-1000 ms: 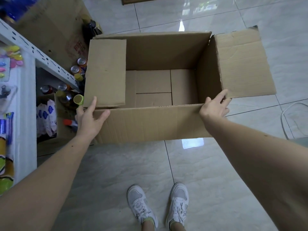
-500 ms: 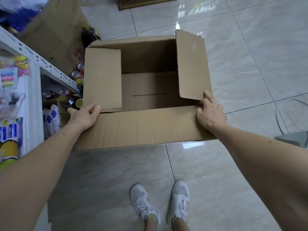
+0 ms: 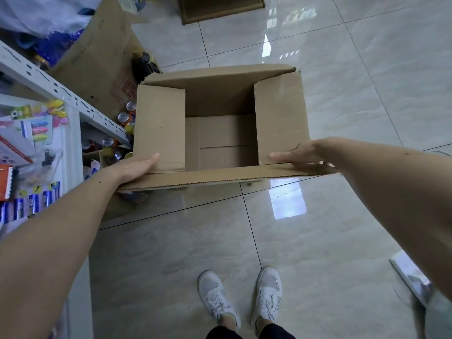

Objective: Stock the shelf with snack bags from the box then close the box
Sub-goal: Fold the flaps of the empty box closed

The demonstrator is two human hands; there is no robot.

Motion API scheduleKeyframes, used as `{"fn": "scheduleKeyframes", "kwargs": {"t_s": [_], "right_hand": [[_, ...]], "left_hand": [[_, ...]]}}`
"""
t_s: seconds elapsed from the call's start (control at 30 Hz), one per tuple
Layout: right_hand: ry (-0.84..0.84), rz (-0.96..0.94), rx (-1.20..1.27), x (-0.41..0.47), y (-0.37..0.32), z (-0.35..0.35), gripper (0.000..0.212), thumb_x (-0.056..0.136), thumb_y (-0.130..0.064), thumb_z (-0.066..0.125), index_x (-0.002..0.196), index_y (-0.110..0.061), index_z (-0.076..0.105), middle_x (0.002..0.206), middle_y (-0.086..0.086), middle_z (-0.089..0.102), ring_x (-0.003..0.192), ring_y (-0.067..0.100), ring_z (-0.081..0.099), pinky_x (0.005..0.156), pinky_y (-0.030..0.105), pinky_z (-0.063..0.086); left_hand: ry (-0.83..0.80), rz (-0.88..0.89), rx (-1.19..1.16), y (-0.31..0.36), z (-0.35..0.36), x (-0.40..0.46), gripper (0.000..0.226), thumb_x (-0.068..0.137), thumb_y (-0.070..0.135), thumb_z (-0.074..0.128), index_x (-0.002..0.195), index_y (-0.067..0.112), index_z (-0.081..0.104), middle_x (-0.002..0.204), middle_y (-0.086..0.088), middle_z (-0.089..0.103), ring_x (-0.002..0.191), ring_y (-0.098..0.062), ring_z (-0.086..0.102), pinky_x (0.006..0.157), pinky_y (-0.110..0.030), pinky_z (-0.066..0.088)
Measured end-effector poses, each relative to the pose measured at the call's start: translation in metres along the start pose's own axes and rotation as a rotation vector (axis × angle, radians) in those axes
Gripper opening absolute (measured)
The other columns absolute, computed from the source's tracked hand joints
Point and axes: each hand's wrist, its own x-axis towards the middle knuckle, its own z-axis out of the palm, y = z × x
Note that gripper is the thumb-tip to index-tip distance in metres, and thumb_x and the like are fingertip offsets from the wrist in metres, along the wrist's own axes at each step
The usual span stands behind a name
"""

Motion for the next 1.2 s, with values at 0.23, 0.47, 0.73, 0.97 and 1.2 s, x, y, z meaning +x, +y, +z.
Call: {"fn": "scheduleKeyframes", "kwargs": {"t_s": [0.23,0.47,0.73,0.97,1.2], "right_hand": [[-0.129,0.074,0.165,-0.012,-0.006,-0.040,0.090,0.076,-0.085,0.035,0.137,-0.022,0.050,0.148,0.004,0.033,0.110,0.038,0.057,0.097,0.046,0.049],[-0.161,0.122,-0.002,-0.026,-0.042,-0.071,0.059,0.094,-0.060,0.037,0.124,-0.010,0.044,0.084,0.007,0.048,0.063,0.015,0.042,0.063,0.030,0.045],[-0.205,0.203,0.223,0.007,-0.031,-0.091,0.095,0.062,-0.086,0.056,0.111,-0.005,0.062,0.108,0.007,0.064,0.087,0.028,0.070,0.067,0.037,0.058],[-0.148,0.179,0.201,0.023,-0.041,-0.108,0.072,0.073,-0.074,0.059,0.103,-0.008,0.055,0.090,0.008,0.061,0.080,0.026,0.062,0.064,0.036,0.046],[-0.052,0.129,0.100,0.033,-0.049,-0.109,0.077,0.094,-0.063,0.030,0.149,-0.008,0.029,0.153,0.014,0.031,0.139,0.033,0.032,0.112,0.041,0.029]], "left_hand": [[-0.157,-0.112,-0.295,-0.001,-0.045,0.014,0.067,0.090,0.071,0.030,0.132,0.026,0.055,0.150,-0.003,0.037,0.118,-0.035,0.049,0.106,-0.056,0.034],[-0.244,-0.258,-0.341,0.021,-0.070,0.029,0.089,0.075,0.069,0.060,0.144,0.018,0.036,0.146,-0.012,0.040,0.114,-0.041,0.053,0.077,-0.054,0.057],[-0.372,-0.195,-0.260,0.038,-0.099,0.039,0.119,0.037,0.086,0.072,0.132,0.024,0.040,0.137,-0.014,0.043,0.109,-0.040,0.060,0.089,-0.051,0.054],[-0.660,0.069,-0.229,0.038,-0.121,0.044,0.096,0.037,0.050,0.095,0.126,0.041,0.059,0.140,-0.002,0.047,0.119,-0.035,0.055,0.089,-0.058,0.052],[-0.288,0.192,-0.029,0.051,-0.113,0.045,0.087,0.025,0.083,0.075,0.100,0.038,0.075,0.115,0.014,0.060,0.108,-0.009,0.051,0.099,-0.035,0.040]]}}
